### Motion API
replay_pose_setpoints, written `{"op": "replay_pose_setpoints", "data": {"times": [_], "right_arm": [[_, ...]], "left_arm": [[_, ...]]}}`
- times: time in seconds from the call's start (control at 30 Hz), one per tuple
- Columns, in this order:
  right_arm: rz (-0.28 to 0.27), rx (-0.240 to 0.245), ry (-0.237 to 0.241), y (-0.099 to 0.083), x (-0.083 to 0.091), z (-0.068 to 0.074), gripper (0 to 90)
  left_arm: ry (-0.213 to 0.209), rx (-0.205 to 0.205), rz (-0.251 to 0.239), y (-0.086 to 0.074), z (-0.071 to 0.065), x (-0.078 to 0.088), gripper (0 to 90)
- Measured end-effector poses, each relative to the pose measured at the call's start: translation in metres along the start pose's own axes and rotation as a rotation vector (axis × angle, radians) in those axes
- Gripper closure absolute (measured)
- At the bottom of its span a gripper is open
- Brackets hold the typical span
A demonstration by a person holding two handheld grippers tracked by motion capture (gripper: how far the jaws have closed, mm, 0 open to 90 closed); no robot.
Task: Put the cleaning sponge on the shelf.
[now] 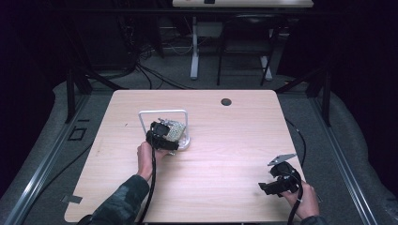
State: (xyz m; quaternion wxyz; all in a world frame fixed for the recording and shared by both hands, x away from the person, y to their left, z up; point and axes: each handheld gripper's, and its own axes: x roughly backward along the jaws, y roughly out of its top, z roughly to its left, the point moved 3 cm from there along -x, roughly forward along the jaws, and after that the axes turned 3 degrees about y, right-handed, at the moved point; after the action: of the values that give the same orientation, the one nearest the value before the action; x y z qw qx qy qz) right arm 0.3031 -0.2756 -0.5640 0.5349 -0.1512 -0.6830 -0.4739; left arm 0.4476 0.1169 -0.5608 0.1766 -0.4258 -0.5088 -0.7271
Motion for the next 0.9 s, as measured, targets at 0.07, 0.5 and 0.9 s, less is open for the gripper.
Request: {"op": "replay_pose_setpoints", "data": {"times": [0.07, 0.5, 0.9], "right_arm": [[0.000, 0.002, 0.007, 0.000, 0.000, 0.001, 19.4], [0.002, 0.007, 0.013, 0.000, -0.001, 0.000, 19.4], [-0.002, -0.003, 0.006, -0.001, 0.002, -0.001, 19.3]], "left_arm": [[0.005, 0.000, -0.003, 0.000, -0.002, 0.001, 16.2], [0.002, -0.003, -0.013, -0.001, -0.003, -0.002, 3.1], [-0.050, -0.018, -0.040, 0.001, -0.013, 0.021, 0.7]]}}
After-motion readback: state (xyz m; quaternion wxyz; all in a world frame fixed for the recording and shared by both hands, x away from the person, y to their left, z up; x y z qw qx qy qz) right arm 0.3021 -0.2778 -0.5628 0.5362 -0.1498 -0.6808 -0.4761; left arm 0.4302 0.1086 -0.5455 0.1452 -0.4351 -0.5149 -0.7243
